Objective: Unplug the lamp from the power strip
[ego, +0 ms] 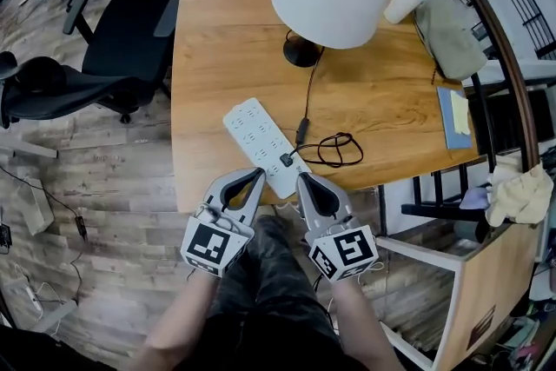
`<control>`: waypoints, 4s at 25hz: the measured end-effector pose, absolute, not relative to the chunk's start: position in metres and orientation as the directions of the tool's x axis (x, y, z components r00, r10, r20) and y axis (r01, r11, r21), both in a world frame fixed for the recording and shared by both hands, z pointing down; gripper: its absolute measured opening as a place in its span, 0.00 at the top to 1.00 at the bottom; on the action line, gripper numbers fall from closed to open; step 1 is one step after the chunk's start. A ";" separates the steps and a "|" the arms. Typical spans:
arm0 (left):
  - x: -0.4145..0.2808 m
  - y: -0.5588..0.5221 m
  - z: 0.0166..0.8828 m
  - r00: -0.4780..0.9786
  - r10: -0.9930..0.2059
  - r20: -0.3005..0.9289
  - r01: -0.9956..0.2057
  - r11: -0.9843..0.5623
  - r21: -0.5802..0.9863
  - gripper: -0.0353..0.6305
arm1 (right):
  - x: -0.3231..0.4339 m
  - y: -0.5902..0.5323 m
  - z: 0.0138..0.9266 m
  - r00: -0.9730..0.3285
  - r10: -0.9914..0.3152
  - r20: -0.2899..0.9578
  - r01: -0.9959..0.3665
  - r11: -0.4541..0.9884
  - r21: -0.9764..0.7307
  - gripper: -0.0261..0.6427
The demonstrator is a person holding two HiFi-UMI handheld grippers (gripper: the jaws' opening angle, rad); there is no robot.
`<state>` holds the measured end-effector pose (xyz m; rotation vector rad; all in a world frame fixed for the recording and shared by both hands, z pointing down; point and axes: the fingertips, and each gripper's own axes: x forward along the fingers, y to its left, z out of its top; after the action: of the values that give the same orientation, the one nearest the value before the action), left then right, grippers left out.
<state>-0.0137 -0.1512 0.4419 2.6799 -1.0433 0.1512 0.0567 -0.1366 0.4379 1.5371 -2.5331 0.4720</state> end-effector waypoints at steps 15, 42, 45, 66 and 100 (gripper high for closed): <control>-0.005 -0.173 0.474 0.693 -0.639 0.335 -0.701 -0.705 0.104 0.95 | 0.044 -0.171 0.466 -0.524 -0.764 0.377 -0.848 0.509 -0.147 0.85; 0.015 -0.169 0.506 0.668 -0.555 0.496 -0.673 -0.735 0.085 0.95 | 0.035 -0.172 0.474 -0.437 -0.785 0.440 -0.876 0.482 -0.011 0.86; 0.014 -0.168 0.507 0.667 -0.553 0.500 -0.672 -0.736 0.082 0.95 | 0.036 -0.171 0.477 -0.451 -0.781 0.431 -0.874 0.484 -0.039 0.86; 0.015 -0.169 0.507 0.656 -0.560 0.505 -0.685 -0.724 0.086 0.95 | 0.043 -0.170 0.479 -0.463 -0.795 0.392 -0.886 0.435 -0.162 0.86; 0.010 -0.176 0.490 0.668 -0.606 0.431 -0.714 -0.686 0.142 0.95 | 0.079 -0.174 0.467 -0.421 -0.818 0.392 -0.907 0.373 -0.195 0.86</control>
<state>0.0096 -0.1765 0.4898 2.5861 -1.0522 0.5103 0.0786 -0.1738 0.4673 1.5399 -2.4038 0.5649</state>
